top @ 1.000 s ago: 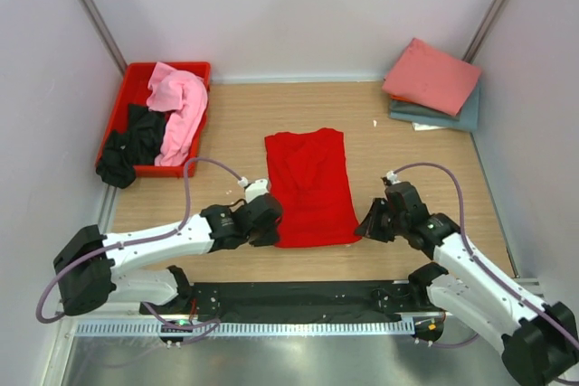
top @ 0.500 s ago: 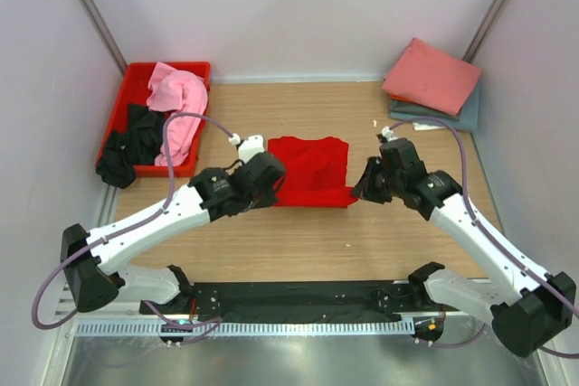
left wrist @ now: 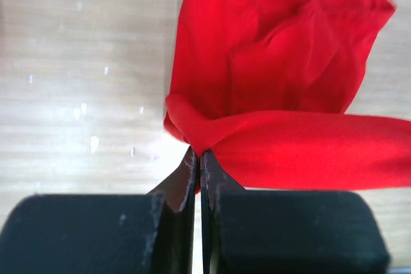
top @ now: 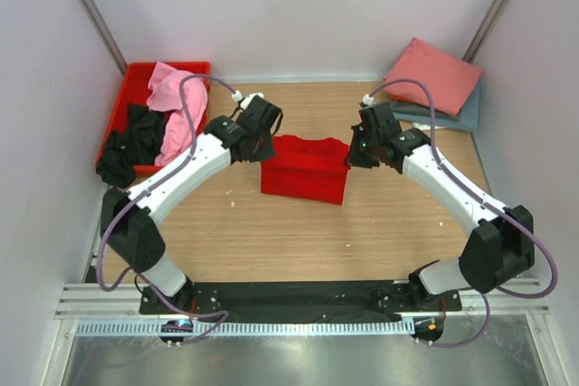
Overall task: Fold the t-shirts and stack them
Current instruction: Fold the tshirt
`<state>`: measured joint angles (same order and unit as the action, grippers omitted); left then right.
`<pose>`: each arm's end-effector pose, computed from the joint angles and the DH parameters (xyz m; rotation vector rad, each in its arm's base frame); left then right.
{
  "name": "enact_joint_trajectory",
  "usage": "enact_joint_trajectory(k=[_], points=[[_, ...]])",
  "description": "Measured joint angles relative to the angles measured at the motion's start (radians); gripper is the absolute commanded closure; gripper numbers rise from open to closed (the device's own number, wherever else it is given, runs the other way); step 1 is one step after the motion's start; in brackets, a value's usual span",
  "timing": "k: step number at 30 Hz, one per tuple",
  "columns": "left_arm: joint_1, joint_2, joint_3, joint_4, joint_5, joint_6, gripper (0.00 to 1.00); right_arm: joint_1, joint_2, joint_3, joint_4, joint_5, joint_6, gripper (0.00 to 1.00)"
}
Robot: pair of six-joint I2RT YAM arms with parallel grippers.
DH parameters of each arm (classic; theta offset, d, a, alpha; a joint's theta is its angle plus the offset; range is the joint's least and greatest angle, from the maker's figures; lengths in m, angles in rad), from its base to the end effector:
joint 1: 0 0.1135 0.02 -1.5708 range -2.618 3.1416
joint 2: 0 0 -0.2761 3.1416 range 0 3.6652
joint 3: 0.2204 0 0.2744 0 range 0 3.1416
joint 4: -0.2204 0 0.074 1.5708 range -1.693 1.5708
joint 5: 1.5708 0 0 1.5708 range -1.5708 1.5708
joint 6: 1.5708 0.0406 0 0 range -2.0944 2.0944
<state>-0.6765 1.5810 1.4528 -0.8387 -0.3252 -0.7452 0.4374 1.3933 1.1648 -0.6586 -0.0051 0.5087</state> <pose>0.2888 -0.2152 0.3223 -0.2111 2.4666 -0.1951 0.2880 0.1349 0.2942 0.0870 2.5027 0.4116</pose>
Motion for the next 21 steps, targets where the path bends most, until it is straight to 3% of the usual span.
enact_joint_trajectory(k=[10,11,12,13,14,16,18,19,21], points=[[0.102,0.354,0.426,-0.066,0.112,0.097,0.99,-0.117,0.204,0.187,0.005,-0.004,-0.043,0.99],[0.111,0.401,0.484,-0.084,0.117,0.101,0.96,-0.138,0.246,0.217,0.008,-0.015,-0.043,0.95],[0.121,0.467,0.575,-0.124,0.123,0.107,0.89,-0.159,0.304,0.259,0.006,-0.031,-0.042,0.79],[0.132,0.536,0.671,-0.146,0.133,0.115,0.71,-0.182,0.371,0.318,0.003,-0.047,-0.039,0.57],[0.148,0.609,0.762,-0.158,0.141,0.129,0.65,-0.205,0.441,0.379,0.014,-0.062,-0.033,0.35],[0.187,0.765,0.964,-0.19,0.173,0.123,0.48,-0.248,0.617,0.556,-0.006,-0.097,-0.035,0.33],[0.241,0.893,1.094,-0.188,0.243,0.108,0.42,-0.285,0.811,0.793,-0.023,-0.118,-0.034,0.34],[0.274,0.941,1.124,-0.169,0.293,0.097,0.27,-0.301,0.908,0.929,-0.058,-0.122,-0.03,0.34],[0.335,0.994,1.121,-0.142,0.375,0.08,0.26,-0.32,1.019,1.079,-0.084,-0.119,-0.024,0.32]])
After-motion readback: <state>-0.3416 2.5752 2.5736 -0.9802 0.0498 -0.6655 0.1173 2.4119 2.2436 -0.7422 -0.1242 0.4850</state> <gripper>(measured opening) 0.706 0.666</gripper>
